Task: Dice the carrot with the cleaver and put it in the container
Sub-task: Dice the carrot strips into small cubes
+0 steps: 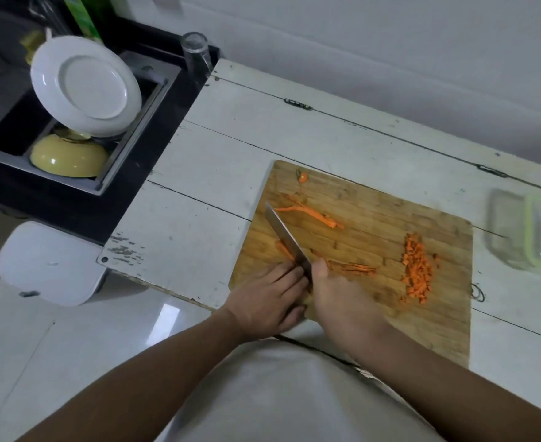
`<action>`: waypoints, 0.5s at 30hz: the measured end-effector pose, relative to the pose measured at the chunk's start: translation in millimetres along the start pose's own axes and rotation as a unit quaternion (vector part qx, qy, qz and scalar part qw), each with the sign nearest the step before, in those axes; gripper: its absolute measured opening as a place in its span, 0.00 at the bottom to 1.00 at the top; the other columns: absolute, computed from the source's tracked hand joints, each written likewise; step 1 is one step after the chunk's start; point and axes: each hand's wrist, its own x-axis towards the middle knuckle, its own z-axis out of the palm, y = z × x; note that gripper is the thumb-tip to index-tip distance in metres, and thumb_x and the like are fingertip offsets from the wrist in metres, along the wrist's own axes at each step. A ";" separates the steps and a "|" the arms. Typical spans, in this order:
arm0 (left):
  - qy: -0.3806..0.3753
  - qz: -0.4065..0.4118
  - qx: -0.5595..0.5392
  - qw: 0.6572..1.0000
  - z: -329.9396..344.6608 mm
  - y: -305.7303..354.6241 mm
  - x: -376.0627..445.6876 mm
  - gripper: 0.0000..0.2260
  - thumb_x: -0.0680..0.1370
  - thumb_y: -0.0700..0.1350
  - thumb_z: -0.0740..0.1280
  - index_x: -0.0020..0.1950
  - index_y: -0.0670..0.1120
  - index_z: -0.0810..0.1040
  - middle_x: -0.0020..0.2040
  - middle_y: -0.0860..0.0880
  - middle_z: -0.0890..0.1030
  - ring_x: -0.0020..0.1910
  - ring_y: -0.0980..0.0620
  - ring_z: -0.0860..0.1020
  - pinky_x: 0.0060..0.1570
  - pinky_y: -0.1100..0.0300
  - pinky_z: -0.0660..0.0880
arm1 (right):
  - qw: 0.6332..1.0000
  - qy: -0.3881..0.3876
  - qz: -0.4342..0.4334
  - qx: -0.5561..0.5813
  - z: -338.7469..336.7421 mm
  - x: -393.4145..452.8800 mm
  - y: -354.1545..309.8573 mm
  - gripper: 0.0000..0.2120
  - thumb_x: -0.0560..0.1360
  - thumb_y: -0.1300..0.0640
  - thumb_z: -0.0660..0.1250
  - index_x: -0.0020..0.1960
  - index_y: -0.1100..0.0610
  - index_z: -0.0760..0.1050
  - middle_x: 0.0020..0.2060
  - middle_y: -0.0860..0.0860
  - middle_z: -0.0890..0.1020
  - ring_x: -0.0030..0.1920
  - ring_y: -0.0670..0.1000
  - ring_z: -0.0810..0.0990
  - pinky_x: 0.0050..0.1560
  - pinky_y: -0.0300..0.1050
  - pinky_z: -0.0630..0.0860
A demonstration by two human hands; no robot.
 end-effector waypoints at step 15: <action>-0.061 -0.023 0.008 0.998 -7.3 3.2 -1.1 0.21 0.82 0.53 0.59 0.69 0.42 0.75 0.69 0.42 0.75 0.72 0.42 0.69 0.69 0.46 0.70 | 0.995 0.065 0.018 0.070 5.2 3.2 26.6 0.09 0.82 0.59 0.57 0.61 0.53 0.62 0.47 0.58 0.82 0.47 0.64 0.82 0.37 0.50 0.70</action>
